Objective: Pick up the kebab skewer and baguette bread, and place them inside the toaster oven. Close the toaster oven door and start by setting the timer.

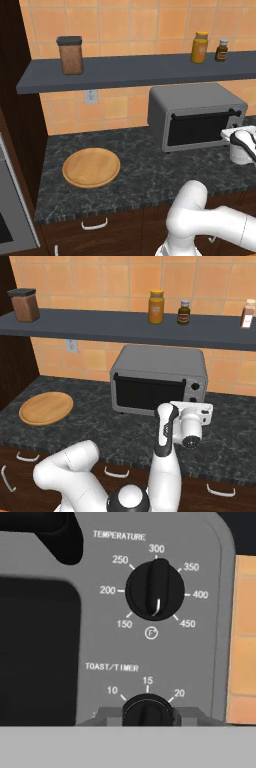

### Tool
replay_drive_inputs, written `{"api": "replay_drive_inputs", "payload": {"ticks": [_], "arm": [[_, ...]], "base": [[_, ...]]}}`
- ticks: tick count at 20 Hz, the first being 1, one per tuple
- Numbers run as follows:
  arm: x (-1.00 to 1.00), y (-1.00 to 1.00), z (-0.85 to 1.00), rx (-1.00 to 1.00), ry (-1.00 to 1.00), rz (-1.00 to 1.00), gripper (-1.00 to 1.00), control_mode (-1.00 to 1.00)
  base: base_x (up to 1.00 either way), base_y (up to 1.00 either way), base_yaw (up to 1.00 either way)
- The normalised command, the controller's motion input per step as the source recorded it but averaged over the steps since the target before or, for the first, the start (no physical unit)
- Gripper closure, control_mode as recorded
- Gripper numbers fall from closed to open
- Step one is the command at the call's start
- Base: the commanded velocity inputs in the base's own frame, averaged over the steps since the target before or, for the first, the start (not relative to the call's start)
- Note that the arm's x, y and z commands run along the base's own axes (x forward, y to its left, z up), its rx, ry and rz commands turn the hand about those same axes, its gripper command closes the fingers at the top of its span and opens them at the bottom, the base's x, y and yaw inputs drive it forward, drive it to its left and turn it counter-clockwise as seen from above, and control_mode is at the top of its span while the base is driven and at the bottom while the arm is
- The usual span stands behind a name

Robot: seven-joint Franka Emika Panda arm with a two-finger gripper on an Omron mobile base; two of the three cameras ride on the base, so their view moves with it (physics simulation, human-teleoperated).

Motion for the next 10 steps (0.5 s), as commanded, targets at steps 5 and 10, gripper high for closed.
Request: {"api": "replay_drive_inputs", "payload": {"ticks": [5, 10], "arm": [[0.0, 0.25, 0.0, 0.24, 0.0, -0.11, 1.0, -1.0], [0.0, 0.11, 0.01, 0.27, 0.0, -0.05, 1.0, -1.0]], "base": [[0.0, 0.0, 0.0], [0.0, 0.0, 0.0]]}}
